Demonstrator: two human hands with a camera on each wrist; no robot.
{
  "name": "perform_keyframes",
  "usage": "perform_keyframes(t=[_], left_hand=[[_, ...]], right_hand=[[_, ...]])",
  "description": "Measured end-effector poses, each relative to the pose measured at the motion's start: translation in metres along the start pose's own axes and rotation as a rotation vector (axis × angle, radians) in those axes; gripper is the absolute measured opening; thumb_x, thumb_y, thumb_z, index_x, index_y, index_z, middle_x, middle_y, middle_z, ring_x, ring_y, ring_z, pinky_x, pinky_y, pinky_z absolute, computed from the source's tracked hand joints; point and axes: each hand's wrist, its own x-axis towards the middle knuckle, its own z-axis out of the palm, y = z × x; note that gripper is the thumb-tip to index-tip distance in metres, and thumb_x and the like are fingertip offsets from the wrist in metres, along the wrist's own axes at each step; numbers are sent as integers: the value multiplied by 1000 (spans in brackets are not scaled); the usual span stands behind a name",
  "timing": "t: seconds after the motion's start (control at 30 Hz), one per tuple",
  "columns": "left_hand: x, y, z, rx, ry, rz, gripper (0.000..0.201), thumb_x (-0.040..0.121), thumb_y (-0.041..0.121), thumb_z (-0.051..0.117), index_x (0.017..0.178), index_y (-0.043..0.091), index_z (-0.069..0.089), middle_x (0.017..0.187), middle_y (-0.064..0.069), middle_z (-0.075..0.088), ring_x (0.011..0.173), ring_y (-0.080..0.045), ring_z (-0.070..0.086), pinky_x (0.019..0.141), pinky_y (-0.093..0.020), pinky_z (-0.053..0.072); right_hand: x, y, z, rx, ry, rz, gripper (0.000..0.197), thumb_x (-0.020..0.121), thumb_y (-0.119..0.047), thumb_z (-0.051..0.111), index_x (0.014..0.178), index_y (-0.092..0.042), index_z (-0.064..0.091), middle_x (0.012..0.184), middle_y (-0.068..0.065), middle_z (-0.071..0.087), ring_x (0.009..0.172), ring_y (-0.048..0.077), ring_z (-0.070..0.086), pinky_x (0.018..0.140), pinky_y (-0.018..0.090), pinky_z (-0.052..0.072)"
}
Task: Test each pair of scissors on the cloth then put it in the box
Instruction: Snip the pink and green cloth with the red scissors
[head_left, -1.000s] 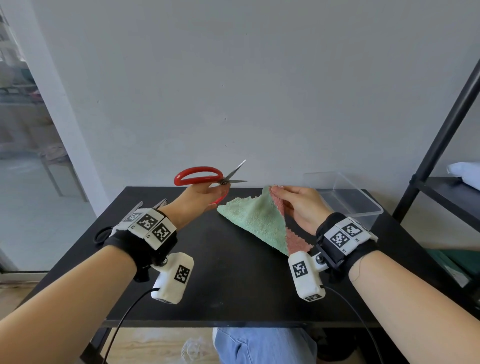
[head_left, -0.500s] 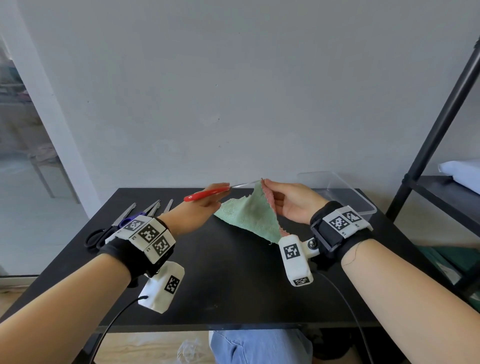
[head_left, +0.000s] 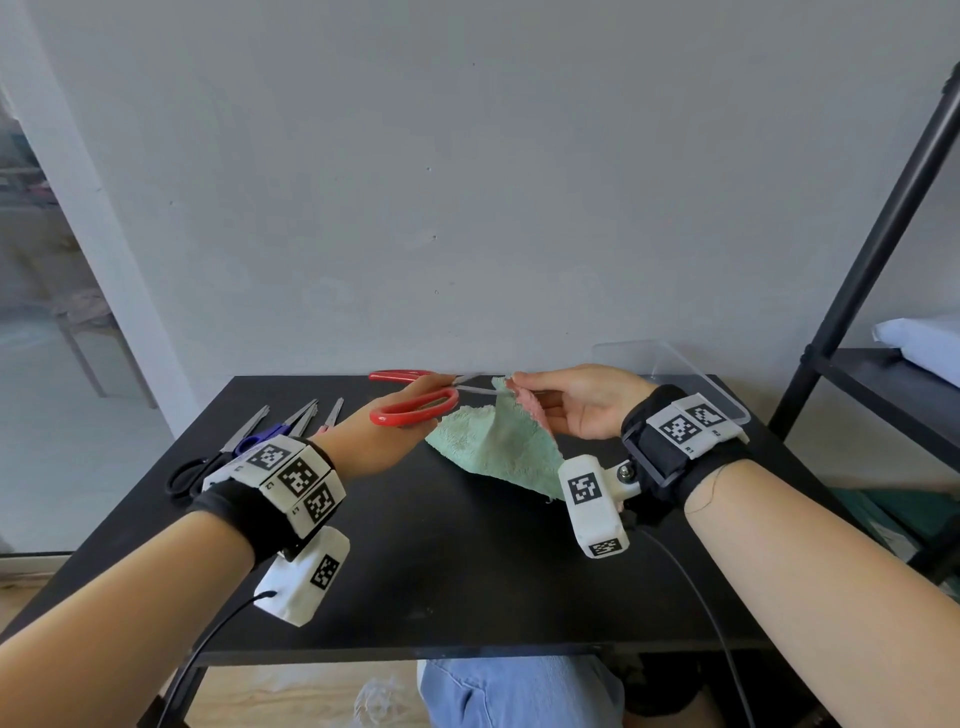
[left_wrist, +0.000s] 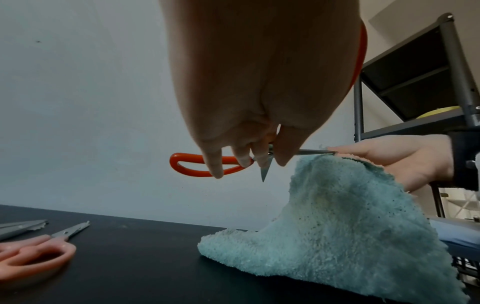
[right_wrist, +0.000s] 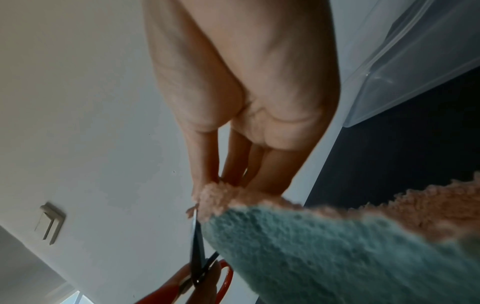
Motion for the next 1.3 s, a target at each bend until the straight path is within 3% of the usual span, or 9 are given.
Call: perform_keyframes(t=[0.1,0.2,0.27,0.47,0.67,0.87,0.97,1.17,1.3], left_hand=[[-2,-2,1,42,-4,17,51,99,11,45,146,25,30,131,8,49,113,-2,52,82,0,39],[-1,-8,0,81,-35,34,60,97,5,44,148,29,22,136,6,49,118,-18,56,99,-31,47],[0,-10,-1,115,-59,37,66,96,2,43,150,30,18,139,5,48,118,-21,57,99,-40,47],[-1,-11,-4,86,-97,74,73,89,-15,39,150,20,19,143,8,39,133,-3,35,95,-3,35],[0,-16,-9,100,-91,116,70,89,-14,40,149,19,26,145,-2,43,130,-16,47,105,-29,42],[-3,-17,-5,167,-92,117,72,88,2,42,150,31,17,132,-14,55,110,-31,60,92,-42,50],[-3,-19,-4,213,-74,165,70,95,4,45,148,37,13,136,-6,53,99,-21,64,90,-34,51],[1,-17,-1,273,-54,229,76,92,0,49,150,32,12,157,4,24,134,-19,43,104,-39,44],[1,-16,-5,235,1,226,79,86,-11,47,147,31,22,148,9,37,123,-15,52,93,-14,44]], right_hand=[[1,0,2,-68,-12,35,9,85,-14,66,90,-6,68,82,6,65,70,14,61,67,20,55],[1,1,5,-111,-1,43,7,83,-11,69,87,-6,69,81,6,66,69,14,62,67,21,56],[2,1,6,-138,21,30,9,82,-9,69,89,-4,68,82,8,66,72,16,62,69,22,56],[4,3,3,-207,61,-38,19,81,-3,70,98,5,66,86,12,68,76,19,64,75,28,57],[6,5,0,-188,90,-35,24,81,-2,69,103,8,64,86,14,67,73,20,65,70,29,58],[8,8,1,-77,39,0,9,86,-12,67,92,-5,69,85,8,67,75,16,62,72,23,55],[8,8,-1,-1,38,4,8,86,-13,66,89,-6,68,77,6,70,67,14,66,69,23,56],[6,11,3,-91,47,6,10,84,-9,68,92,-3,68,79,7,69,68,16,66,63,23,58],[6,11,1,-104,85,-35,26,80,-4,70,105,4,66,85,11,68,69,18,65,58,26,57]])
